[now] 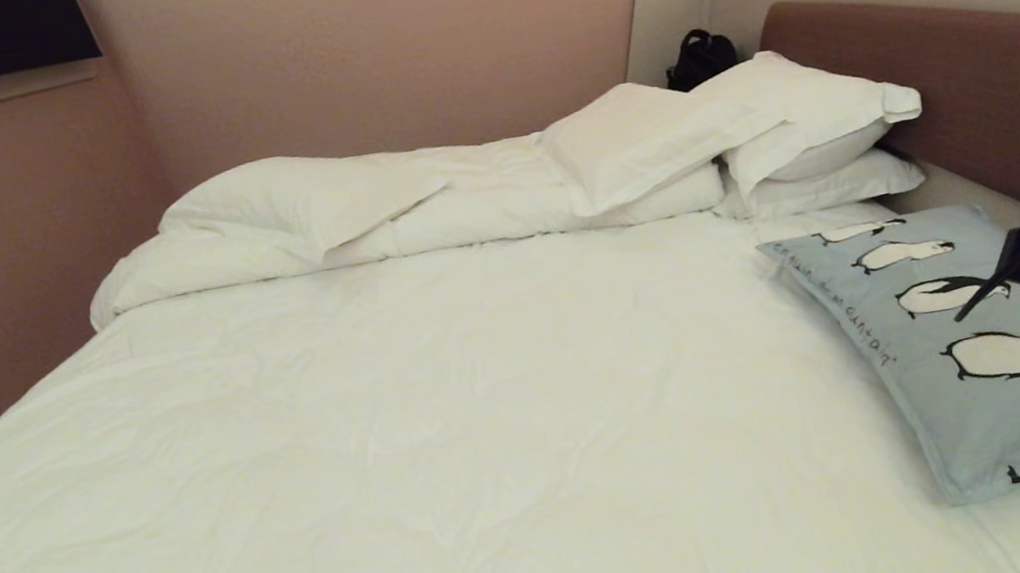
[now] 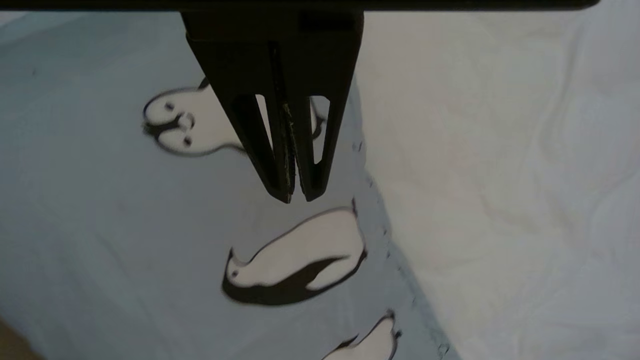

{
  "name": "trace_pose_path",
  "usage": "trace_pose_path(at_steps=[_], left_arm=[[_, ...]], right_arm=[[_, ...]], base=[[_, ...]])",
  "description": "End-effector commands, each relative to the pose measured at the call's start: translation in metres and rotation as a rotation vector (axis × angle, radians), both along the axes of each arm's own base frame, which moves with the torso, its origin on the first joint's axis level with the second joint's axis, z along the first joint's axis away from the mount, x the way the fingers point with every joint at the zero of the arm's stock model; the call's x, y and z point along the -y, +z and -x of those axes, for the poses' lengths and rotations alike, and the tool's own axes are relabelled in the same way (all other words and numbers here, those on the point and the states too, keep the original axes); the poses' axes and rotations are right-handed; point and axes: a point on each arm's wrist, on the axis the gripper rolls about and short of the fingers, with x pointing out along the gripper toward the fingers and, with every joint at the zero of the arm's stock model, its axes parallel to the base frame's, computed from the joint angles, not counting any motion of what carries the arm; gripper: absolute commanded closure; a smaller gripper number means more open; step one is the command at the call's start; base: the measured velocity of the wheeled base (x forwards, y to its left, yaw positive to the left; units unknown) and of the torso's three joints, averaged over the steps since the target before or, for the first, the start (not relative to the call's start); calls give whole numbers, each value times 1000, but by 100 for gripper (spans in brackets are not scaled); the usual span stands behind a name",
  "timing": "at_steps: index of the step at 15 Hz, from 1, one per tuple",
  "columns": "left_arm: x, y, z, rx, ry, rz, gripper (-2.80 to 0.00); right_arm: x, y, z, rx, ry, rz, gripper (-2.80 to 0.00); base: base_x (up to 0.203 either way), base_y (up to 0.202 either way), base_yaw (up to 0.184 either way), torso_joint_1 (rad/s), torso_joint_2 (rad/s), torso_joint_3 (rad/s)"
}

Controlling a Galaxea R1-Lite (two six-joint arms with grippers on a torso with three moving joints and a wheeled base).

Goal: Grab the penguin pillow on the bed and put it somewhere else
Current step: Pick up the pillow

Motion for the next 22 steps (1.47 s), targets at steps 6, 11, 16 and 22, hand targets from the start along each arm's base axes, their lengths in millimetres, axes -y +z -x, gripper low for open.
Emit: trace_pose_path(at_steps=[6,11,16,22], left_arm=[[0,0,0,2,0,2,0],[0,0,0,1,0,2,0],[0,0,0,2,0,0,0],[0,0,0,2,0,0,0]], right_arm=[[50,-12,-36,34,-42,3,0],[63,-33,-57,25,-43,-1,0],[72,-46,-74,28,-43,6,0],[80,-42,-81,36,-23,73,-280]], base=[[0,0,0,0,0,0],[0,0,0,0,0,0],[0,0,0,0,0,0],[0,0,0,0,0,0]])
